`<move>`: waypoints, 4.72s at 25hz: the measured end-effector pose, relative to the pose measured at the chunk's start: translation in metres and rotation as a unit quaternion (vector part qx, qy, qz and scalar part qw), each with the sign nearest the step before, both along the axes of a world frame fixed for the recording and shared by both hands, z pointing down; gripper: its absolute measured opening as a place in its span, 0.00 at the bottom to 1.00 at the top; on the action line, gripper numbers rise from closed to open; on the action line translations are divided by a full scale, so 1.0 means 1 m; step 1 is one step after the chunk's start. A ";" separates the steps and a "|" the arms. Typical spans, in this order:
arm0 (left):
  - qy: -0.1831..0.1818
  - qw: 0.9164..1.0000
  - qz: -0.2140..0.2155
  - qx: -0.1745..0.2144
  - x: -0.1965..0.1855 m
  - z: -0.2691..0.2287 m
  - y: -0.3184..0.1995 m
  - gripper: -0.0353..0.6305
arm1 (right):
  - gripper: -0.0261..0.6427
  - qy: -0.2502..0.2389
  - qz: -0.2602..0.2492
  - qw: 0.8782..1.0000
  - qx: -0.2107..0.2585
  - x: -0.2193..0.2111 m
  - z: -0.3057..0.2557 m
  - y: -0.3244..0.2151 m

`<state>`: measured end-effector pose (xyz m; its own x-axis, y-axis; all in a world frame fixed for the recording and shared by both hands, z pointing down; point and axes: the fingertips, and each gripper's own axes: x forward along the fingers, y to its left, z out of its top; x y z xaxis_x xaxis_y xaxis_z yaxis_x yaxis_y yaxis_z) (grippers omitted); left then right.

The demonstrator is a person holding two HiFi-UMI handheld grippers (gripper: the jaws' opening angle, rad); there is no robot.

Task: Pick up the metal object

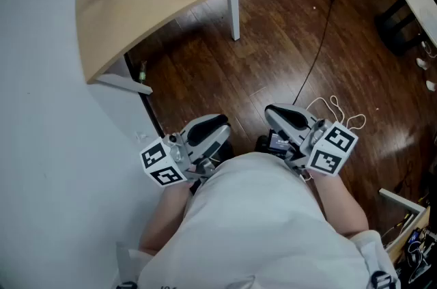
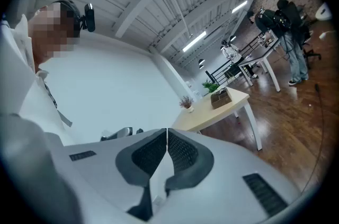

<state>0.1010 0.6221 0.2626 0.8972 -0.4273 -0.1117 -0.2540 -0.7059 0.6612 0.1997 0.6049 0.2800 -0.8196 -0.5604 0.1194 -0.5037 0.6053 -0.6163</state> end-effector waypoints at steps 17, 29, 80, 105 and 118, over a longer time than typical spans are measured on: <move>-0.011 0.999 -0.001 0.039 -0.018 0.001 -0.020 0.17 | 0.04 0.066 0.049 0.996 0.027 0.017 0.007 -0.035; -0.034 0.999 -0.004 0.030 -0.065 0.022 -0.032 0.17 | 0.04 0.101 0.071 0.992 0.009 -0.020 0.020 -0.046; -0.069 0.992 -0.106 0.010 -0.054 0.026 -0.347 0.17 | 0.04 0.077 0.023 0.997 0.009 0.009 0.051 -0.377; -0.066 0.997 -0.044 0.004 -0.147 0.034 -0.521 0.17 | 0.04 0.098 0.058 0.993 -0.012 -0.090 0.061 -0.530; -0.050 0.999 -0.003 0.005 -0.210 0.032 -0.593 0.17 | 0.04 0.159 0.078 0.984 0.007 -0.150 0.055 -0.592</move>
